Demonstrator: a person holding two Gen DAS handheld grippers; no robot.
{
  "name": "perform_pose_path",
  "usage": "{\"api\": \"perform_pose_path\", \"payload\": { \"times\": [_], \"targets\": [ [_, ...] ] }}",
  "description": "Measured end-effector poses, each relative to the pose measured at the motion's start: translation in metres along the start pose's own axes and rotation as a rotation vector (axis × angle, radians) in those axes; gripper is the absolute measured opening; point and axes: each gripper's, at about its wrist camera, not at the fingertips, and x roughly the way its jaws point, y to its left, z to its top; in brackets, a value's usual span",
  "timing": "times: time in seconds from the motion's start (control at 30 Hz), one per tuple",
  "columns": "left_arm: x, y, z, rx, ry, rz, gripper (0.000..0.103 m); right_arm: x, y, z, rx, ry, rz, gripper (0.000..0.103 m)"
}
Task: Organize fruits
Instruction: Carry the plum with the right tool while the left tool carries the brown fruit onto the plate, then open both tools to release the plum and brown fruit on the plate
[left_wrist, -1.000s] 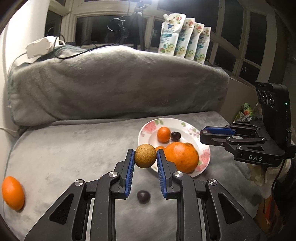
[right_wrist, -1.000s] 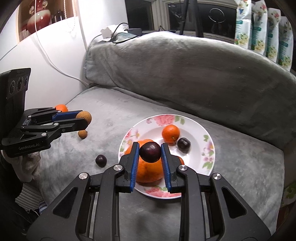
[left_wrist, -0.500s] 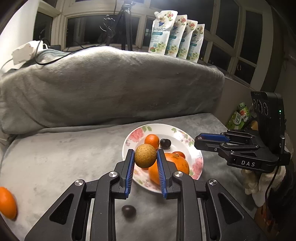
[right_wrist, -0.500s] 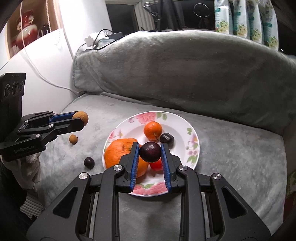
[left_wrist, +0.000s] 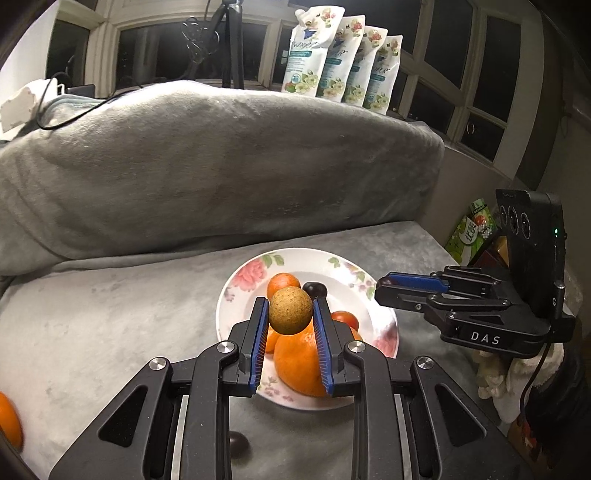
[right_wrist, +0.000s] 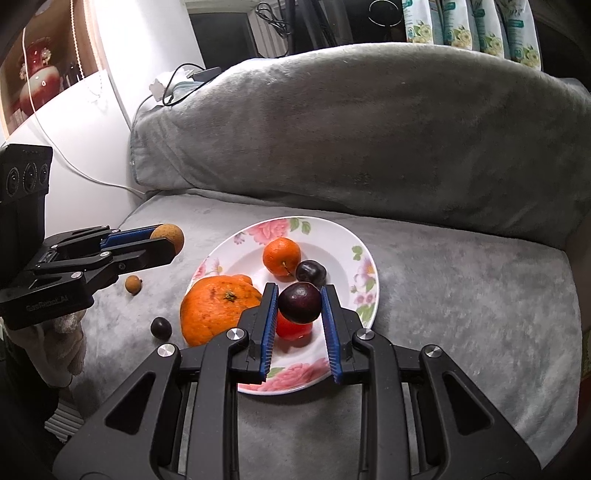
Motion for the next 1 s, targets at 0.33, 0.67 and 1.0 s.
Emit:
{"api": "perform_pose_path", "payload": {
  "times": [0.33, 0.67, 1.0],
  "targets": [
    [0.012, 0.001, 0.003, -0.014, 0.019, -0.013, 0.023, 0.008, 0.002, 0.000, -0.021, 0.016, -0.001, 0.025],
    [0.011, -0.001, 0.006, -0.012, 0.010, -0.018, 0.023, 0.014, 0.009, 0.000, -0.052, 0.031, 0.011, 0.025],
    [0.008, -0.003, 0.008, -0.007, -0.003, -0.016, 0.041, 0.005, 0.005, 0.000, -0.046, -0.004, -0.002, 0.061]
  ]
}}
